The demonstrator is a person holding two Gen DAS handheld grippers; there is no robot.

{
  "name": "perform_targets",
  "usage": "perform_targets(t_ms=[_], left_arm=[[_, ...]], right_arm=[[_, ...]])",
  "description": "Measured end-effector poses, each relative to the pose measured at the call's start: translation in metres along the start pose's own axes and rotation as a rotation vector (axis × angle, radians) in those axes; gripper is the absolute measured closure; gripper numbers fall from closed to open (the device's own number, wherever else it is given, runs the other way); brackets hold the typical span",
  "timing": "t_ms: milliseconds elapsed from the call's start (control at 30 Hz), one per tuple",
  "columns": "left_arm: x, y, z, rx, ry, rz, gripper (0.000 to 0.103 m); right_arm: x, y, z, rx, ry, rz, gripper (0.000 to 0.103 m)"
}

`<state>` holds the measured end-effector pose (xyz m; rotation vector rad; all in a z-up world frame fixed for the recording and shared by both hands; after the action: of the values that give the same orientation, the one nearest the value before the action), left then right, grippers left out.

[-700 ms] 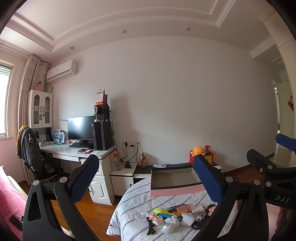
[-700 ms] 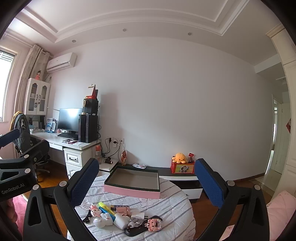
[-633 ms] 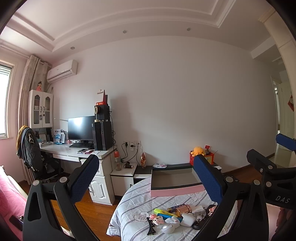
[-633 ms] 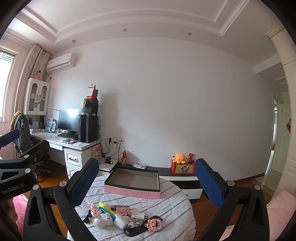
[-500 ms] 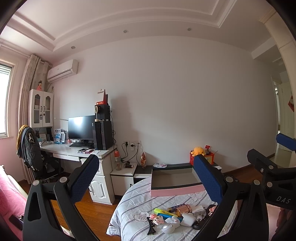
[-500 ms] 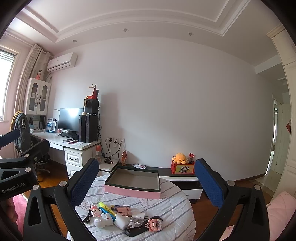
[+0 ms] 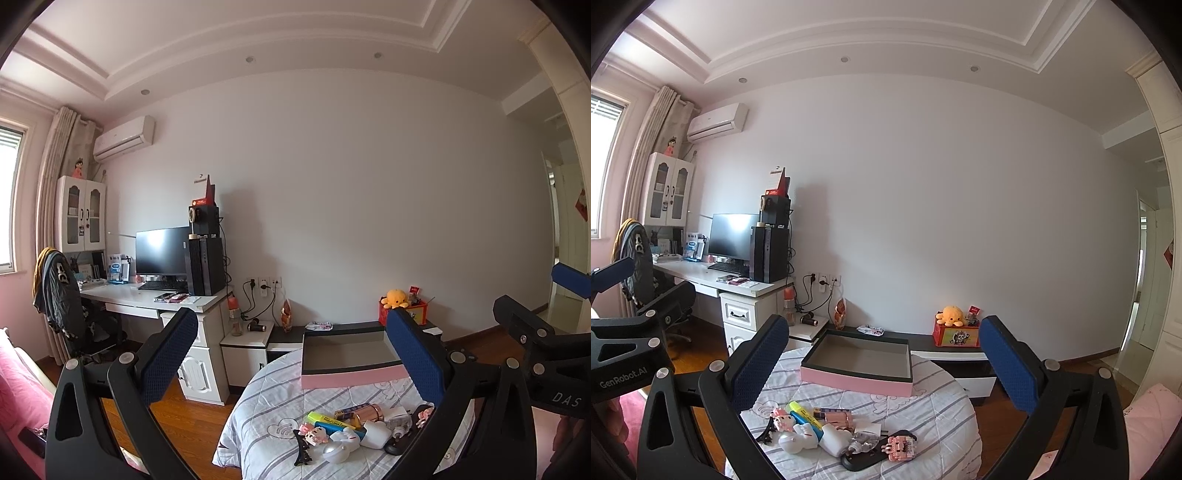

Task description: Organize rigid objects

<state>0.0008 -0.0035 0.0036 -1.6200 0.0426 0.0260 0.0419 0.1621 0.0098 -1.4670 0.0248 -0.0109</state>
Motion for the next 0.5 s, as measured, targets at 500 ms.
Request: perform_targets(t_ms=[500], left_arm=[[-0.013,0.011,0.002,0.0,-0.007,-0.022,0.0]], right_arm=[[0.002,-0.001,-0.002,-0.003,0.003,-0.012,0.0]])
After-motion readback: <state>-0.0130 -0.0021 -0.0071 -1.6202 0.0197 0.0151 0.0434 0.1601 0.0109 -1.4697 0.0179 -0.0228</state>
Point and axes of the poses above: each gripper's, at about its wrist camera, not at the fingertips, and x roughly against the way its jaws point, z to its right, y to its underside, the point moved 1 cm from there along -x, roughly the way its jaws point, and after that the axes turned 4 degrees about z, right-handed, at the moved point
